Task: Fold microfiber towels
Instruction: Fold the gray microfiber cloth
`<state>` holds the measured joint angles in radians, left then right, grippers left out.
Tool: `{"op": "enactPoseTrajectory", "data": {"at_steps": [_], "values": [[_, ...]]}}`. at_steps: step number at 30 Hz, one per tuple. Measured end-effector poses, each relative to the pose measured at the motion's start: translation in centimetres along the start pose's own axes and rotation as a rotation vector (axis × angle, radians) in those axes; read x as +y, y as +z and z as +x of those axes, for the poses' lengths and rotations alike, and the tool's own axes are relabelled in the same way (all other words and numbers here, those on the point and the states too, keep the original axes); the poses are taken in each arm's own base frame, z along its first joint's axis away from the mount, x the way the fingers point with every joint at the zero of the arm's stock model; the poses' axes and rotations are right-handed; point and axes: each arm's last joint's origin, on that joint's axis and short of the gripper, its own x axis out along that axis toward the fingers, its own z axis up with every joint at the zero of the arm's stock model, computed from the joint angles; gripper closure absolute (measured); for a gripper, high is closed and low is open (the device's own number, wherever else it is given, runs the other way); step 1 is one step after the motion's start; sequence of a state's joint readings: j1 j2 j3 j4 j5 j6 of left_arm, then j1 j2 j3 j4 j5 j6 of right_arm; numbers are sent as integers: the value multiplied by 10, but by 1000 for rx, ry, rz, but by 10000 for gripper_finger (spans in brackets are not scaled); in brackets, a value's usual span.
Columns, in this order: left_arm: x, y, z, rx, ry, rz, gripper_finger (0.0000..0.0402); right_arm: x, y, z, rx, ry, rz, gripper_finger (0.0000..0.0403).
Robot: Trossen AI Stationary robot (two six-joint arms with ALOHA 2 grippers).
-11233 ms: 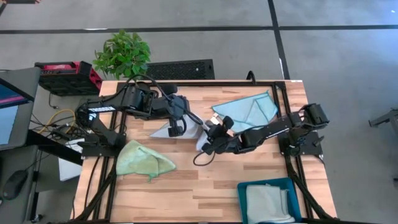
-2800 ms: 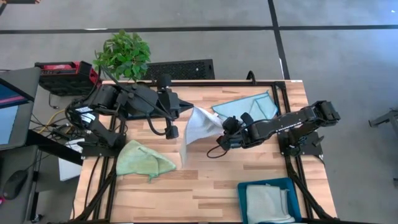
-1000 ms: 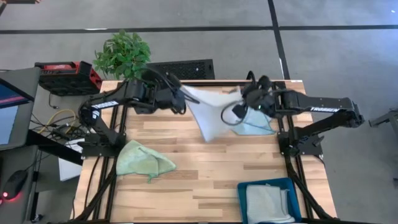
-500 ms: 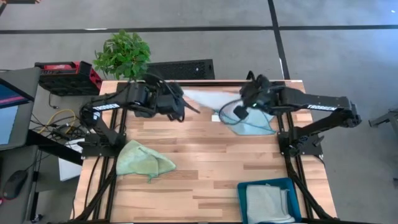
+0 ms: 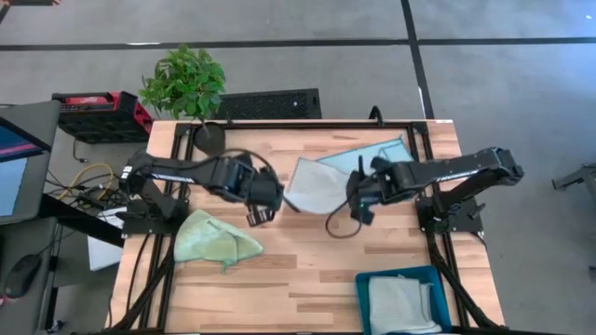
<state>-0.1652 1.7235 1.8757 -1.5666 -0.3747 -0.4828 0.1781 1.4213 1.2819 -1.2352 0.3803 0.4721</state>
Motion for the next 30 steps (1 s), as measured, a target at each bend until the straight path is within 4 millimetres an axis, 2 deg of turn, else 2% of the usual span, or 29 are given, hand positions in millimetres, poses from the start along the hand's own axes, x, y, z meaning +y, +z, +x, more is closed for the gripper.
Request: {"op": "enactPoseTrajectory", "data": {"at_steps": [7,14,23,26,30], "values": [[-34,-20,20,107,-89,6,401,37,-7,15,164,127,-87,397],[-65,-38,38,117,-140,34,401,70,-15,32,244,107,-93,385],[-88,-51,56,126,-204,50,401,111,-29,51,375,170,-96,396],[-95,-56,64,144,-233,69,401,122,-29,57,384,217,-76,383],[-99,-57,69,148,-264,73,401,127,-29,62,435,262,-69,358]]}}
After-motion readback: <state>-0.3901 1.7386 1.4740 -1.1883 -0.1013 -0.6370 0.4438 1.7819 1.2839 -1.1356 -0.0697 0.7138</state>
